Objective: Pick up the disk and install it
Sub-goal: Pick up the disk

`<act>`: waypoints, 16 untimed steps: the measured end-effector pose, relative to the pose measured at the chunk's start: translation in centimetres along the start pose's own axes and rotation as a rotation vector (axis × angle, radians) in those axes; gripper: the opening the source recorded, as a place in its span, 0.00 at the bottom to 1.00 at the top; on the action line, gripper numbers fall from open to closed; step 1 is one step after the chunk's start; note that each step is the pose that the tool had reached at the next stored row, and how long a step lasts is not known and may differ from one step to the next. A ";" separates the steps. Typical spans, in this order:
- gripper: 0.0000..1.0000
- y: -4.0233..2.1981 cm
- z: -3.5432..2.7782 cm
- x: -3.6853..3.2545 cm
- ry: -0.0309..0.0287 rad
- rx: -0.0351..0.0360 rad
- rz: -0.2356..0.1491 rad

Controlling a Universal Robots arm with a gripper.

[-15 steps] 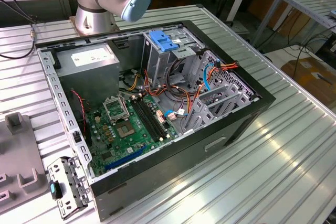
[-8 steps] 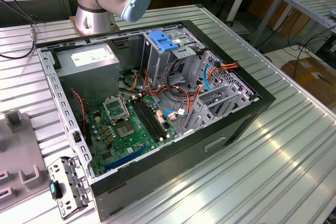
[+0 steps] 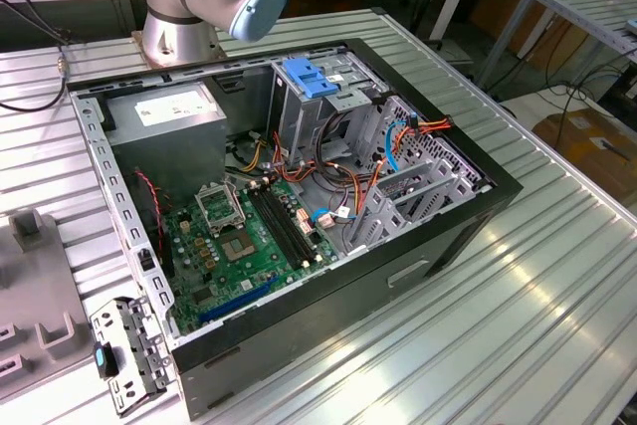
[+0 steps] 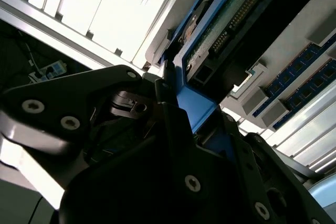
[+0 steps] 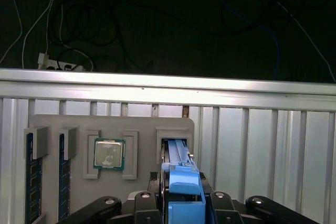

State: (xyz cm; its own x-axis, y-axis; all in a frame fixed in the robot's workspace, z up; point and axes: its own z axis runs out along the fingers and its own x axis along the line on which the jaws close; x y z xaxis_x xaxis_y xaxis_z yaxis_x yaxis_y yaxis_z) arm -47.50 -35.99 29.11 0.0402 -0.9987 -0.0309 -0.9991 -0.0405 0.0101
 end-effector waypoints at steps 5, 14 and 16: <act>0.37 0.00 0.01 0.00 -0.0005 0.0013 0.040; 0.37 0.00 0.01 0.00 -0.0008 0.0025 0.080; 0.37 0.00 0.01 0.00 -0.0008 0.0025 0.080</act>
State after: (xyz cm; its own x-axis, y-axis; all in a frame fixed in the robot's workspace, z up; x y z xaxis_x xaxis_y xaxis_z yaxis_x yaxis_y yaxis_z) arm -47.50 -35.99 29.10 -0.0395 -0.9987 -0.0309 -0.9992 0.0392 0.0101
